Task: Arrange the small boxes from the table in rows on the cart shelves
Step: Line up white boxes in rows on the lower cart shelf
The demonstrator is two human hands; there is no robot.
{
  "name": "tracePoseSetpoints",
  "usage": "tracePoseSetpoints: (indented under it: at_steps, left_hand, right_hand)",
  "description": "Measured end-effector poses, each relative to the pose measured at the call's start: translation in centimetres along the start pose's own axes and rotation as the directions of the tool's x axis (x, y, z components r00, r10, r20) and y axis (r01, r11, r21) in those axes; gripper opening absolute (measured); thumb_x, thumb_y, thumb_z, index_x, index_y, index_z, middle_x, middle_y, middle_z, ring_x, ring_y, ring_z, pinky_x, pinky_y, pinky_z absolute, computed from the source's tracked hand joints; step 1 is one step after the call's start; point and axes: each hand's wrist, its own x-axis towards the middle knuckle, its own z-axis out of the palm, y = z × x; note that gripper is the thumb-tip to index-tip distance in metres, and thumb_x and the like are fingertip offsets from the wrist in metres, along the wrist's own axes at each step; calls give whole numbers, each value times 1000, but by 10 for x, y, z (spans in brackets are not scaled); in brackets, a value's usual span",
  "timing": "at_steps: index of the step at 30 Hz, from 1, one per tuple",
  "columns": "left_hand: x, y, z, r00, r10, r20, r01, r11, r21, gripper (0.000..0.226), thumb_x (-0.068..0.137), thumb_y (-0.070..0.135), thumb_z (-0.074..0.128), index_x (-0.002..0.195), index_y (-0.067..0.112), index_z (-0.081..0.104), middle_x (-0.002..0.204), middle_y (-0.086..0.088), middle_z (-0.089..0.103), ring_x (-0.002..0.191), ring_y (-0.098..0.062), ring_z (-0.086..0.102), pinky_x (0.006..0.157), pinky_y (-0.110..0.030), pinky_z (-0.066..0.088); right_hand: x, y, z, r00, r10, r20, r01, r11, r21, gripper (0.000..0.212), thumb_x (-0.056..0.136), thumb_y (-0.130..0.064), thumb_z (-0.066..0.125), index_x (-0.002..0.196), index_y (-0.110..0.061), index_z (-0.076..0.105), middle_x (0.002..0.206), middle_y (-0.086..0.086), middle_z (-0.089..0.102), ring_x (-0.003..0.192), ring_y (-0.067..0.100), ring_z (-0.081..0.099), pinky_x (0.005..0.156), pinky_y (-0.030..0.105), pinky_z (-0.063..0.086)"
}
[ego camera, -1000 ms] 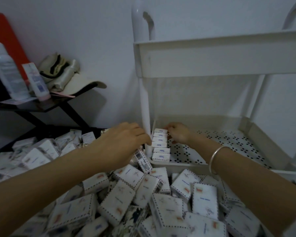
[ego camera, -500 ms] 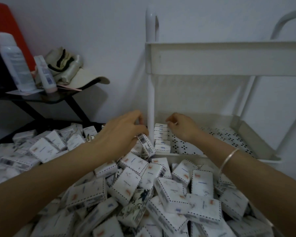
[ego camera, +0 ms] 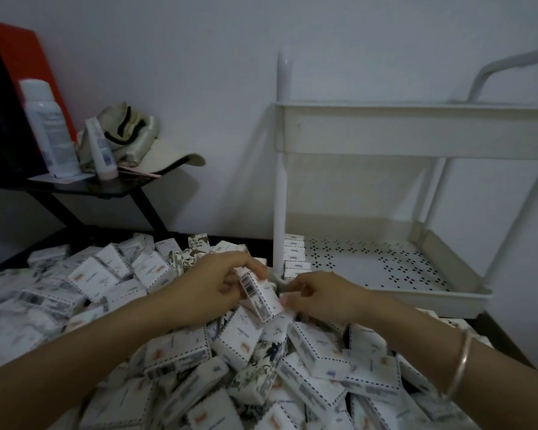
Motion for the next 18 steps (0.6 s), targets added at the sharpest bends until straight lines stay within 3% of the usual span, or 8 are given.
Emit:
tracePoseSetpoints:
  at_steps: [1,3,7,9,12,14,16,18]
  left_hand:
    - [-2,-3,-1,1000,-25,2,25,999,-28,46,83,-1,49,100,38,66,116,1,68,89,-41,66,76,-53,57]
    - [-7,-3,-1,998,-47,-28,45,995,-90,48,91,-4,43,100,36,67,124,11,64,97,-33,66,81,-52,56]
    - [-9,9,-3,996,-22,-81,9,989,-147,23,99,16,49,96,28,69,124,15,63,82,-5,67,73,-27,55]
    - [-10,10,-4,995,-6,-98,-7,991,-132,13,93,22,60,89,30,68,119,19,65,80,-21,68,79,-38,57]
    - [-12,12,-7,994,18,-112,-28,996,-88,19,89,14,66,87,33,68,119,20,63,93,-29,66,83,-43,55]
    - [-12,15,-10,995,41,-94,-46,997,-55,28,88,11,66,94,38,67,123,21,59,96,-14,65,77,-31,55]
    - [-11,18,-11,996,44,-77,-47,998,-35,33,89,10,64,98,42,66,126,22,58,73,-2,62,65,-15,47]
    - [-6,23,-9,997,35,-73,-38,999,-37,32,90,13,64,99,43,67,124,24,59,60,-12,59,60,-18,48]
  right_hand:
    - [-1,0,0,1000,14,12,-14,1000,22,50,91,-51,57,133,-24,54,120,-5,61,101,10,57,86,23,44]
    - [-3,2,1,998,39,44,-43,995,90,53,88,-46,64,135,-23,54,124,-5,61,103,10,57,86,21,41]
    - [-3,0,5,997,71,40,-76,987,139,68,77,-54,72,134,-21,55,117,-5,59,102,10,55,92,22,43]
    - [-1,-2,10,997,82,9,-83,983,163,68,76,-53,74,132,-19,56,104,-8,56,100,10,56,90,23,45]
    - [-1,0,14,996,86,-20,-75,943,323,57,80,-39,76,129,-16,58,86,-10,57,71,0,58,65,14,46]
    - [-4,5,12,994,109,-24,-86,885,458,46,82,-27,75,125,-15,61,83,-3,64,56,1,57,52,14,46]
    - [-8,13,6,990,131,-55,-79,830,552,37,83,-19,74,119,-16,63,93,5,69,70,13,66,63,20,56]
    - [-11,23,-2,987,135,-88,-49,768,638,35,84,-13,72,117,-16,61,106,11,67,82,22,68,74,29,58]
